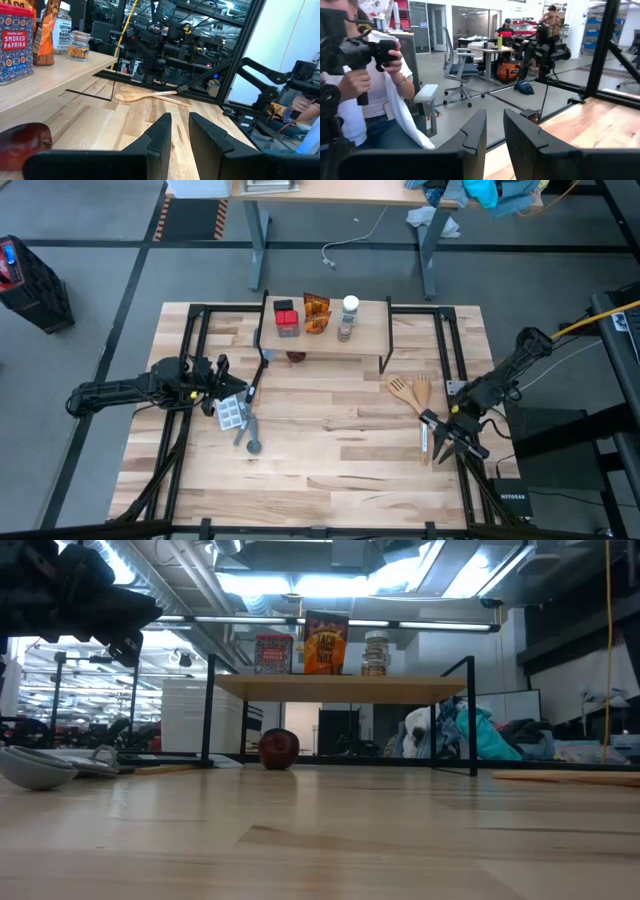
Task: Shelf spices
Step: Return to Home Position
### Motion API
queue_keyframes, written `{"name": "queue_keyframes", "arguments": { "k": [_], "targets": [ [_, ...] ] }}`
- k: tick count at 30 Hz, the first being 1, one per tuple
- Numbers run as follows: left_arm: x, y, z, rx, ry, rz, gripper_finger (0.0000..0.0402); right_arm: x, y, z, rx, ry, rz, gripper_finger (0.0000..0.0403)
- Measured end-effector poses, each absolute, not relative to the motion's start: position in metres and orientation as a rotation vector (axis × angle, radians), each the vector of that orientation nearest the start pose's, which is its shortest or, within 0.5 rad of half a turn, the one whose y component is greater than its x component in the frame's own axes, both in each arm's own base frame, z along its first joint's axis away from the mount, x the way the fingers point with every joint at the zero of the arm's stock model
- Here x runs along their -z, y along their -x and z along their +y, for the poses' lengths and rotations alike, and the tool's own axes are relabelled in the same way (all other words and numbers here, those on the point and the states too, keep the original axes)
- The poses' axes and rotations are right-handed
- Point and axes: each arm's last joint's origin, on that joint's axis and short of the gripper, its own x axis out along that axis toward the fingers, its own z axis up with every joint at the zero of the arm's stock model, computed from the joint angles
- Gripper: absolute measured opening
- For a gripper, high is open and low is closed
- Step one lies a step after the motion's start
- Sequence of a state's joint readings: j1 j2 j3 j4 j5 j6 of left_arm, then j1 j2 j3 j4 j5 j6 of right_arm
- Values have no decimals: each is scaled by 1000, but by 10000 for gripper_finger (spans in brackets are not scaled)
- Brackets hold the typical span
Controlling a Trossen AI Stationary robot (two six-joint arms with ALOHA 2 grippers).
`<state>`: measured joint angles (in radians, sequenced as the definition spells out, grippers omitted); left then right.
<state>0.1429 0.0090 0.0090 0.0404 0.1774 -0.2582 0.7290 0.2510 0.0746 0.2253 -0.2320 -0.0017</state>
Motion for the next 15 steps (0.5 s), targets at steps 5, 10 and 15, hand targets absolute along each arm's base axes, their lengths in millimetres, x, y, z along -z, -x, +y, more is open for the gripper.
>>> {"name": "queue_keyframes", "arguments": {
  "k": [5, 10, 15],
  "targets": [
    [-170, -97, 9, 40, 248, -35, 60, -192, -88, 68, -940, -5, -73, 72],
    [-170, -97, 9, 40, 249, -35, 60, -195, -95, 54, -895, -9, -101, 72],
    [-170, -97, 9, 39, 251, -35, 60, -197, -102, 37, -800, -25, -112, 72]
  ]
}}
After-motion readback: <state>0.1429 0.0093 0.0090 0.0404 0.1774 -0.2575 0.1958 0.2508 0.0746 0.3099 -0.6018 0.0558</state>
